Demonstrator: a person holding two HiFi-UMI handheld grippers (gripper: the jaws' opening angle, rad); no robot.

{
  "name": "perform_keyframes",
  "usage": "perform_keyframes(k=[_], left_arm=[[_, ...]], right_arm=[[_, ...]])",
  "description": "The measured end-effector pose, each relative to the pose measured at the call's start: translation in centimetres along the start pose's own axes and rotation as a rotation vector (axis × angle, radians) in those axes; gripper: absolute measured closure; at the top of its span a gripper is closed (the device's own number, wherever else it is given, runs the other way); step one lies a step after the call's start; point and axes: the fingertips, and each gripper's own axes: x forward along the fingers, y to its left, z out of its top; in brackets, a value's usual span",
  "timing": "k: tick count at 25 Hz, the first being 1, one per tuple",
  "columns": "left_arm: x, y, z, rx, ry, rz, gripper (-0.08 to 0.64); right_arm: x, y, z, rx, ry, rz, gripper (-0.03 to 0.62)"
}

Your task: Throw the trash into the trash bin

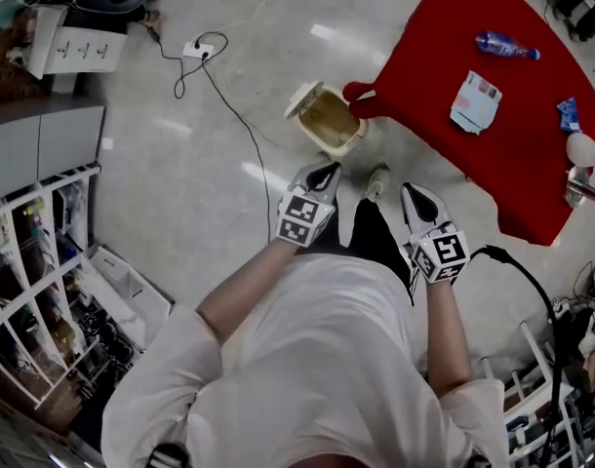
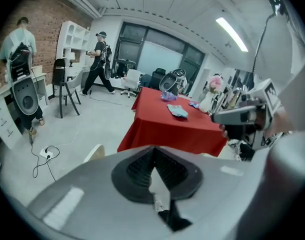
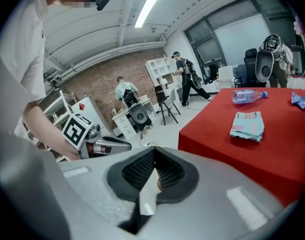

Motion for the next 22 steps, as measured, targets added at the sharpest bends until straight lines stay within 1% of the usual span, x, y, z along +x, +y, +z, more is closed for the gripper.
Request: perform_keyframes(k=[5, 8, 11, 13, 17, 22], left_arm=[[-3.6, -1.4, 2.6, 0.040, -0.029, -0.082, 0.556], [-5.2, -1.6, 3.4, 0.075, -0.056, -0.100, 0.557], [-6.9, -1.4, 3.8, 0.092, -0.048, -0.105, 0.557], [-7.6, -1.1, 3.9, 0.088, -0.052, -0.103, 0.557], [-9.0, -0.5, 4.1, 0.041, -0.075, -0.108, 0.555], [-9.6, -0.1, 4.0, 0.058, -0.074, -0.123, 0.555]], right_arm=[[-1.0, 1.7, 1.1, -0.022, 0.004, 0.008, 0.594], [-1.5, 2.6, 1.7, -0.022, -0.003, 0.002, 0.594], [-2.0, 3.7, 2.2, -0.018, -0.010, -0.001, 0.594], [-2.2, 4.3, 2.5, -0.018, -0.013, -0.005, 0.594], [-2.6, 5.3, 3.2, -0.015, -0.027, -0.019, 0.594], [-2.3, 6.0, 4.0, -0.014, -0.046, -0.042, 0.594]])
